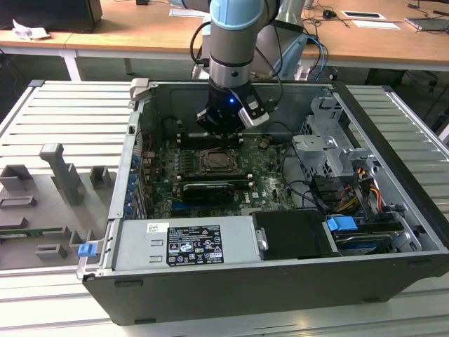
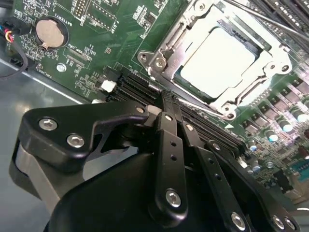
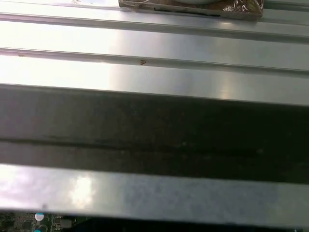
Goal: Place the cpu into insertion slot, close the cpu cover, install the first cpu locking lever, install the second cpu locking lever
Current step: 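Install the first cpu locking lever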
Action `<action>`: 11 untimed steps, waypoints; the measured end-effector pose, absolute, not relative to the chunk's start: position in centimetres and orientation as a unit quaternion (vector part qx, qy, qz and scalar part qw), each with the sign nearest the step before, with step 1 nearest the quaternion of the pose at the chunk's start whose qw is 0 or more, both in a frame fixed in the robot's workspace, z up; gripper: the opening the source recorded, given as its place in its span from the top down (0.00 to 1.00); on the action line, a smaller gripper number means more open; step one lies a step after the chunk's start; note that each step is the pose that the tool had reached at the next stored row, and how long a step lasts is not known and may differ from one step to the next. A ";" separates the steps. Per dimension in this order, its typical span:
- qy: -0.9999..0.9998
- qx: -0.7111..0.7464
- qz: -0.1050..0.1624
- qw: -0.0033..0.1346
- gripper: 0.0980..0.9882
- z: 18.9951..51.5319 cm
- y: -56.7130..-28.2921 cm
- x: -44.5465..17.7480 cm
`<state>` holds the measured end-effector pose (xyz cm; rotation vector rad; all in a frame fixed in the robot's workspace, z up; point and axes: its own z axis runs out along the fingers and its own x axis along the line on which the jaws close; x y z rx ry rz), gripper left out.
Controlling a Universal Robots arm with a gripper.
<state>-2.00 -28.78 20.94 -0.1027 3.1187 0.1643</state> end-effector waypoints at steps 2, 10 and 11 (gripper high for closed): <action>0.998 -0.033 0.052 0.008 0.99 20.7 -28.8 -1.9; 0.998 -0.033 0.048 0.008 0.99 20.4 -28.8 -1.9; 0.998 -0.033 0.048 0.009 0.99 20.5 -28.7 -1.9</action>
